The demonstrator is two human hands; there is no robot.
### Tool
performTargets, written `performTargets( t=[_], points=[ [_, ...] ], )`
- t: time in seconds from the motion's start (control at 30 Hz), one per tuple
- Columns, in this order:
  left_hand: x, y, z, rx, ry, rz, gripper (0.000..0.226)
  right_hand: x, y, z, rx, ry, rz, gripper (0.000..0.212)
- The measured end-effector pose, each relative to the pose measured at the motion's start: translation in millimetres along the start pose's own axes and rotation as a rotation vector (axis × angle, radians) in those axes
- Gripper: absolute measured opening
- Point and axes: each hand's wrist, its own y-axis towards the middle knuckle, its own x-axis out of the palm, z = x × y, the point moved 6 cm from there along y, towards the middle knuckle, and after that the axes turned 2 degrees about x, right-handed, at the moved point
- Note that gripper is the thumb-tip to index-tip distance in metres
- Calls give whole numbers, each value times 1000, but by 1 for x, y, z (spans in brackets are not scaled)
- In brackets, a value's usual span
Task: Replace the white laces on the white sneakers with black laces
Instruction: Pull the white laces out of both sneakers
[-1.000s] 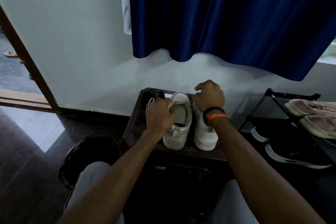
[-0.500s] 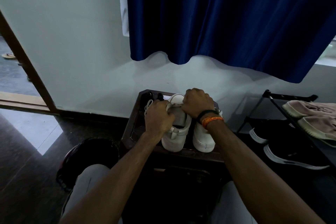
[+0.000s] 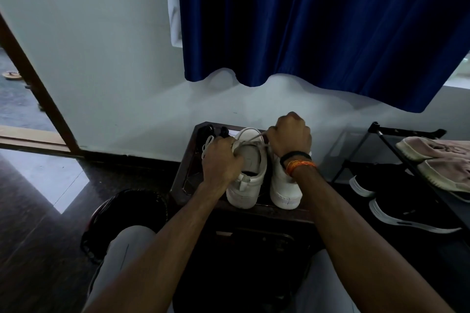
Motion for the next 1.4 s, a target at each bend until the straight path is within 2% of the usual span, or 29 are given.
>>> performTargets(
  t=[0.07,0.13,0.23,0.33,0.47,0.57,0.63,0.77,0.87,0.97,1.07,1.23,1.4],
  points=[
    [-1,-1,0,2,9,5,6,-3,-2,1,13,-20,26,21],
    [-2,-1,1,7,13,15,4,0,-6,-6,-61,7,29,24],
    [-3,-2,4,40,10,21,7,18,-11,-24,-204,90,-87,31],
    [-3,-3,4,42,-15,7,5,42,-16,-33,-295,-41,-200,27],
    [-6,-3,4,25,-6,16,13,40,-18,-33,-331,-132,-154,24],
    [-7,-4,5,9,-1,20,21,15,-11,-21,-205,-48,-13,22],
    [-7,-4,4,0,6,22,19,-4,-4,-6,-78,17,101,21],
    [-6,-4,5,-4,17,27,17,-17,3,15,90,16,150,21],
    [-7,-4,5,1,16,36,19,-8,2,16,70,10,78,19],
    [-8,-4,6,18,-1,24,19,7,-5,-8,-139,118,-55,27],
    [-8,-4,8,45,-45,4,24,30,-12,-30,-275,-41,-243,26],
    [-6,1,2,95,-85,9,11,39,-20,-36,-333,-142,-228,22],
    [-6,3,3,72,-175,-8,31,34,-18,-38,-342,-53,-247,20]
  ],
)
